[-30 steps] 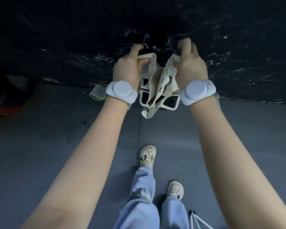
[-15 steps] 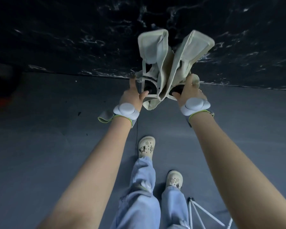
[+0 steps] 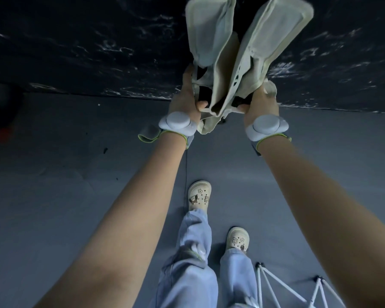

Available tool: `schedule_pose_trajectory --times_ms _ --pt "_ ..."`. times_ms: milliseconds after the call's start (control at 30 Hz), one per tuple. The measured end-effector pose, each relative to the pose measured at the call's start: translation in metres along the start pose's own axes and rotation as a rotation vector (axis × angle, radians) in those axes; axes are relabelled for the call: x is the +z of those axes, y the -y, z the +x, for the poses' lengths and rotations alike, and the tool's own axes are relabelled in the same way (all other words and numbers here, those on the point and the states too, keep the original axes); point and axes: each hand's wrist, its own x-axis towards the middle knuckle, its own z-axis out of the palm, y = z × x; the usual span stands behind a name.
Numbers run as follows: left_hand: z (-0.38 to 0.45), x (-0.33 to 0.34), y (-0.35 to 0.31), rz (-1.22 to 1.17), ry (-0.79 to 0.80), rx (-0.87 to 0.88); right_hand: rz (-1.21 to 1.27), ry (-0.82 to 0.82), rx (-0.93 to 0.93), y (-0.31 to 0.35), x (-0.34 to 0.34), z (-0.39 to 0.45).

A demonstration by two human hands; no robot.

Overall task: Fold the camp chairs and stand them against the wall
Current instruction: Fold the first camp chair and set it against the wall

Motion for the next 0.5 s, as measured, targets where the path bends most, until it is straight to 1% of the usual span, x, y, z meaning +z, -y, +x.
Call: schedule_pose_trajectory --times_ms 100,200,267,400,500 --pt "0.003 -0.003 0.0 0.047 0.077 -0.03 -0.004 0.007 -0.038 -0.003 0.0 0.0" --pt "0.006 -0.005 0.004 0.022 0.12 0.023 0.038 0.05 -0.043 -0.004 -0.004 -0.007" --pt "0.007 -0.004 0.009 0.038 0.126 0.008 0.061 0.075 -0.017 -0.003 -0.006 -0.01" --pt "-0.009 0.0 0.014 -0.009 0.122 -0.022 0.139 0.057 -0.007 -0.011 -0.007 -0.019" --pt "-0.021 0.0 0.017 0.014 0.14 -0.054 0.142 0.06 -0.006 -0.017 -0.006 -0.021"
